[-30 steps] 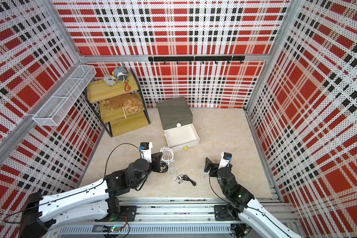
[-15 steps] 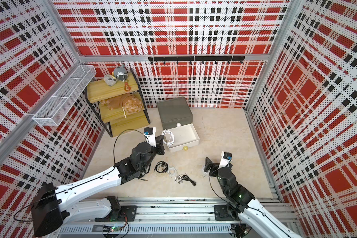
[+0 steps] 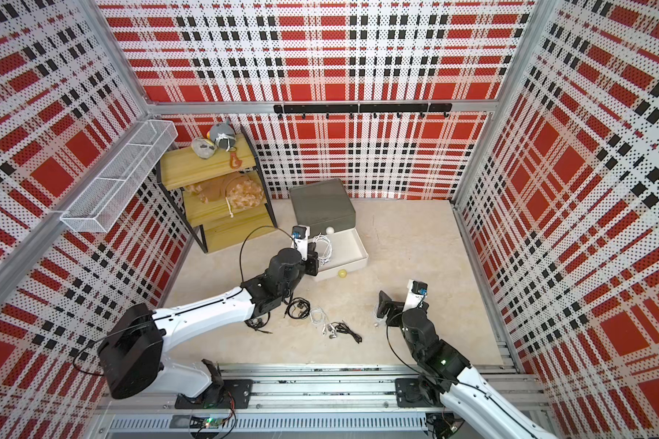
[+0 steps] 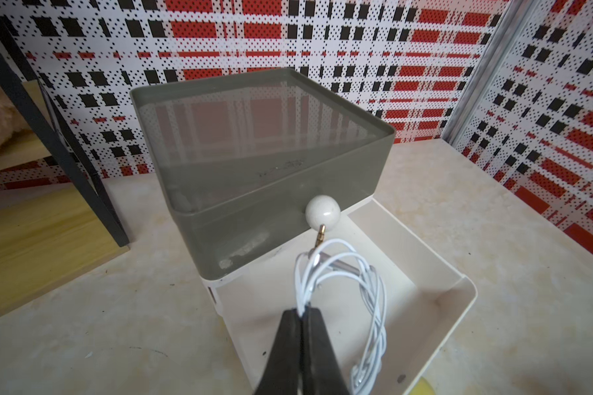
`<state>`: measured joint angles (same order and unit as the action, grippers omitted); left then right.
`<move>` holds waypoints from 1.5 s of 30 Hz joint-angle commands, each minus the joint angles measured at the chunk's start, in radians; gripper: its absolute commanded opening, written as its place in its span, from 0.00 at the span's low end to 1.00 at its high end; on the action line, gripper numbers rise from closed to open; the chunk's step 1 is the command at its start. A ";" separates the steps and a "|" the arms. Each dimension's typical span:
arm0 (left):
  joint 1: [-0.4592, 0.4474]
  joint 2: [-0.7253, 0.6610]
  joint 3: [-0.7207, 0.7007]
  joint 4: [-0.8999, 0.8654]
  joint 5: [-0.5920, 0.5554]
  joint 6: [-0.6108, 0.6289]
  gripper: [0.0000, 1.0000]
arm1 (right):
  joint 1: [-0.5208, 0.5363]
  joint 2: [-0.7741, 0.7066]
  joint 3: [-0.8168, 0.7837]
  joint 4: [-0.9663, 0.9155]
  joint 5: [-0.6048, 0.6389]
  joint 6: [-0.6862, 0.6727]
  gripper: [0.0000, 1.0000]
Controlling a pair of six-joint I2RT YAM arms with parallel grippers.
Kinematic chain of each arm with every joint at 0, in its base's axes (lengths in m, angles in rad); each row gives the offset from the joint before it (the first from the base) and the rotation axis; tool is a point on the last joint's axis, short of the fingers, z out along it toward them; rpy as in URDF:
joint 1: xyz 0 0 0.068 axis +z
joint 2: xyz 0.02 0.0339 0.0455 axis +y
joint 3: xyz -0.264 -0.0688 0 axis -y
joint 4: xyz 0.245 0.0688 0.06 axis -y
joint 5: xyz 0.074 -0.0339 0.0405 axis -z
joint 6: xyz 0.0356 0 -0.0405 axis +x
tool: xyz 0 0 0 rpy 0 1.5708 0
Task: Place the wired earphones into the drawer by color
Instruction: Place the wired earphones in the drawer, then pick up the wired earphones from the center of the board.
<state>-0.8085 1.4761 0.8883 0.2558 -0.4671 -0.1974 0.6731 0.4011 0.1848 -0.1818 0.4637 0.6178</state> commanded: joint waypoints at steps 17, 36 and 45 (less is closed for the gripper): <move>0.038 0.123 0.103 -0.072 0.031 -0.019 0.19 | -0.001 0.082 0.074 -0.048 -0.006 0.017 1.00; 0.031 -0.186 -0.149 -0.065 0.065 -0.234 0.99 | -0.006 0.355 0.229 -0.213 -0.051 0.173 1.00; 0.029 -0.333 -0.324 -0.055 0.057 -0.338 0.99 | -0.026 0.540 0.319 -0.333 -0.014 0.386 1.00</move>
<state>-0.7757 1.1717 0.5926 0.1932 -0.4110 -0.4889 0.6544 0.9165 0.4767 -0.4419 0.4202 0.9066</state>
